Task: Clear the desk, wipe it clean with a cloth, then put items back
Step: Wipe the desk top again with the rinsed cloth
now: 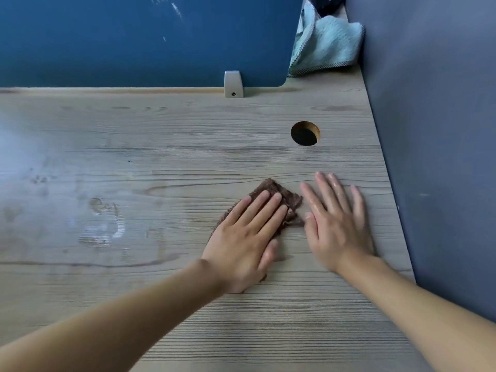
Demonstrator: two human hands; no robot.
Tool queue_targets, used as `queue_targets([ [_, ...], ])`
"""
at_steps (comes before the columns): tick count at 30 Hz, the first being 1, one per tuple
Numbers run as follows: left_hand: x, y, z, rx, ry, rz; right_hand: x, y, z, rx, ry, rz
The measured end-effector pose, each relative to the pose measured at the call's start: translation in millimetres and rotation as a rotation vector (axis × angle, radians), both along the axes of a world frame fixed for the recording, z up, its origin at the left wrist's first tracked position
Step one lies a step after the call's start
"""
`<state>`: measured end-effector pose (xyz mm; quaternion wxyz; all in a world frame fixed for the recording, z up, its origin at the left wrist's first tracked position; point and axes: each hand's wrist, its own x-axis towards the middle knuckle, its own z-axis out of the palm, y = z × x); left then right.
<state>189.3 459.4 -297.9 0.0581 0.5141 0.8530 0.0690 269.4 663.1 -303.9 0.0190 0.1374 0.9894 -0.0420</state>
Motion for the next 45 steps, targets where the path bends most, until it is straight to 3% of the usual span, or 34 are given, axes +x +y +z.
queue_targets([
  [2, -33.6, -3.0, -0.6, -0.024, -0.024, -0.090, -0.4, -0.3, 0.8, 0.000, 0.006, 0.003],
  [3, -57.0, 2.4, -2.1, -0.021, -0.007, -0.035, -0.7, 0.5, 0.9, 0.003, 0.013, 0.002],
  [6, -118.2, 20.0, -2.9, -0.006, 0.003, 0.418, -0.4, -0.4, -1.0, 0.010, 0.017, 0.001],
  [8, -112.3, 30.5, -5.4, 0.005, -0.003, 0.546, -0.1, -0.6, -2.7, 0.014, 0.021, -0.002],
  [10, -71.9, 30.0, -3.9, 0.019, 0.052, 0.455, -0.6, -0.9, -2.5, 0.004, 0.020, -0.002],
  [13, -4.0, 8.9, -2.3, 0.033, 0.063, 0.088, -1.2, -0.4, -0.8, 0.000, 0.016, -0.006],
  [16, -37.5, -4.4, -2.3, -0.019, 0.016, -0.208, -1.7, -0.2, -0.3, 0.003, 0.002, -0.003],
  [17, -59.0, -1.0, -3.4, -0.019, 0.024, -0.144, -1.5, 0.2, -0.3, -0.001, 0.000, -0.001],
  [20, -103.8, 16.1, -4.3, -0.006, 0.019, 0.427, 0.4, -0.3, -0.8, 0.000, 0.000, -0.009],
  [22, -87.0, 25.8, -6.5, 0.001, 0.032, 0.551, -0.7, 0.5, -1.5, -0.004, 0.018, -0.015],
  [27, 38.2, 0.7, 1.1, 0.029, 0.046, 0.061, -1.9, 2.0, -3.5, 0.001, -0.012, -0.003],
  [29, 29.9, -7.4, -0.4, 0.011, 0.008, -0.072, -2.6, 1.3, 2.0, -0.016, -0.043, 0.008],
  [31, -8.5, -3.0, -3.3, 0.019, 0.022, 0.037, 7.5, -2.9, 8.9, -0.048, -0.040, -0.013],
  [34, -61.8, 5.8, -3.7, -0.021, 0.012, 0.417, 47.0, -23.4, 7.1, -0.037, -0.023, 0.036],
  [36, -62.4, 11.5, -6.9, -0.035, 0.036, 0.484, 66.1, -29.0, 1.9, -0.030, -0.018, 0.048],
  [39, -21.1, 8.0, -5.7, 0.008, 0.076, 0.411, 65.5, -27.7, -1.6, -0.010, -0.012, 0.018],
  [43, 61.9, -17.8, -0.2, 0.006, 0.037, -0.059, 65.6, -28.9, -1.2, 0.011, -0.017, 0.047],
  [45, 39.6, -27.4, -0.7, 0.002, -0.010, -0.269, 65.8, -27.6, -0.9, 0.024, -0.018, 0.054],
])
